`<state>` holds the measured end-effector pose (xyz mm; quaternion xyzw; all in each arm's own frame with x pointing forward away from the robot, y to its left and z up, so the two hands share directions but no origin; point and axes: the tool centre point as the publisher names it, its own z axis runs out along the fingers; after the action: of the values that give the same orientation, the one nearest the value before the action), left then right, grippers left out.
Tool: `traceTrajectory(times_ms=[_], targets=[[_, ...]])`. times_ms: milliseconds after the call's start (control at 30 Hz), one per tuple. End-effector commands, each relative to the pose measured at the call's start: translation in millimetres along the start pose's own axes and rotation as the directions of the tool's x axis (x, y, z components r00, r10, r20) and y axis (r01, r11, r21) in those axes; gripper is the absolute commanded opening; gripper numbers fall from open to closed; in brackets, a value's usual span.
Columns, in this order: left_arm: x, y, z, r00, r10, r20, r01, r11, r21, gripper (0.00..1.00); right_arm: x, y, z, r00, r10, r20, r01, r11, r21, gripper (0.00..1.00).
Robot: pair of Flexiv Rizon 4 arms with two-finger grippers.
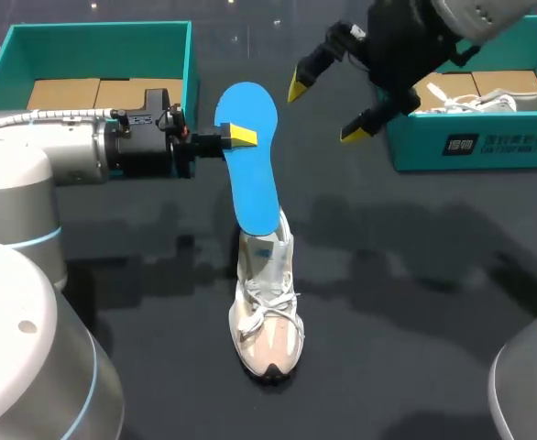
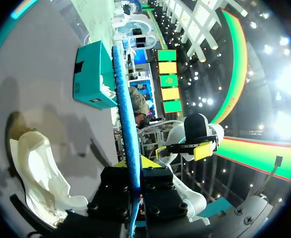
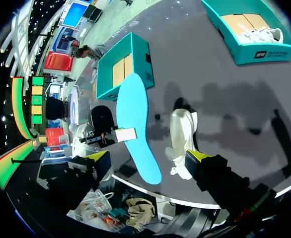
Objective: Take the shoe out of the shoebox, open the shoe tongue, remove and reinsert the insole, then place the shoe into the shoebox
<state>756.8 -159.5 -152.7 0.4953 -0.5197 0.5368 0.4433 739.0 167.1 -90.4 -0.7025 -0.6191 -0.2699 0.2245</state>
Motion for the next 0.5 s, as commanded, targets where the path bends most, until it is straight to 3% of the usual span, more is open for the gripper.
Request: traceTrajectory(times_ms=[33,200,500], targets=[[-0.5,-0.1,0.8,1.000,0.000,0.000,0.000,1.000,0.000,0.00,-10.7,-6.0,7.7,0.829,-0.002,-0.559,-0.001,1.000,-0.006,1.00],[-0.5,-0.1,0.8,1.000,0.000,0.000,0.000,1.000,0.000,0.00,-16.2,-6.9,19.2,0.778,-0.029,-0.628,0.029,1.000,-0.010,1.00],[-0.5,-0.1,0.8,1.000,0.000,0.000,0.000,1.000,0.000,0.00,-20.4,-7.3,28.8,0.743,-0.024,-0.669,0.030,1.000,-0.003,1.00]])
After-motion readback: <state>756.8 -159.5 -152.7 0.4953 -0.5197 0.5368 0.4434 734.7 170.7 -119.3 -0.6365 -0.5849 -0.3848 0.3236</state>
